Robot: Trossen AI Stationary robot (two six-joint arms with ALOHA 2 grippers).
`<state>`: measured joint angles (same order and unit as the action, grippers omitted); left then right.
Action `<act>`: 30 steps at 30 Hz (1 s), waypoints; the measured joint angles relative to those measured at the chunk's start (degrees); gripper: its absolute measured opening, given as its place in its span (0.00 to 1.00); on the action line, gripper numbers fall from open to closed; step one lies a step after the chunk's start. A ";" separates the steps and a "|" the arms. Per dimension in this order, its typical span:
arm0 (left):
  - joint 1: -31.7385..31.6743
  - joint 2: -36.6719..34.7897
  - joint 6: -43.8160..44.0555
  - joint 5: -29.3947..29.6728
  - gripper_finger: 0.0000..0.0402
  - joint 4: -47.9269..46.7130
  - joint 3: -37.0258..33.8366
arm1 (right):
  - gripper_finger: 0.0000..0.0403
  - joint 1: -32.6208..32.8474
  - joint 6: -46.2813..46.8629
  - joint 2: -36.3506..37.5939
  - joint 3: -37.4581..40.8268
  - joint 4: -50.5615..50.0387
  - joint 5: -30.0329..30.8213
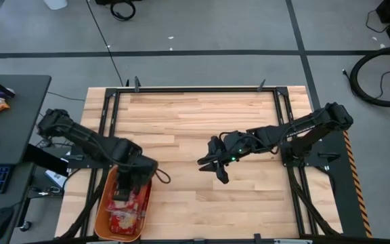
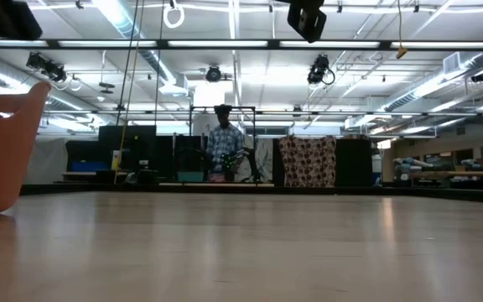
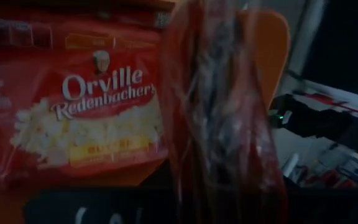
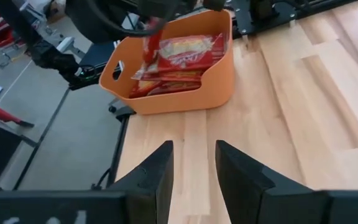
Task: Sort popcorn bags into baskets
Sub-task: Put the red popcorn bag into the orange container, then return to Home Position
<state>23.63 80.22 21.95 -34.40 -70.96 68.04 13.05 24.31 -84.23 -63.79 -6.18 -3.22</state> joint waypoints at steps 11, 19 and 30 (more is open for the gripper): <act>-3.27 -1.20 -2.07 3.02 0.25 1.43 -7.97 | 0.31 2.66 3.20 0.00 0.02 -0.08 2.12; -3.17 -1.18 2.26 4.28 0.45 1.28 -7.97 | 0.31 2.98 2.83 -0.02 0.02 -0.10 4.70; -3.29 -8.39 12.26 8.12 0.49 -0.85 -7.93 | 0.31 0.56 1.45 -0.04 0.02 -0.24 3.26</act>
<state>20.34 71.83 34.21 -26.29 -71.81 60.11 13.61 25.76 -84.27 -63.77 -6.42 0.04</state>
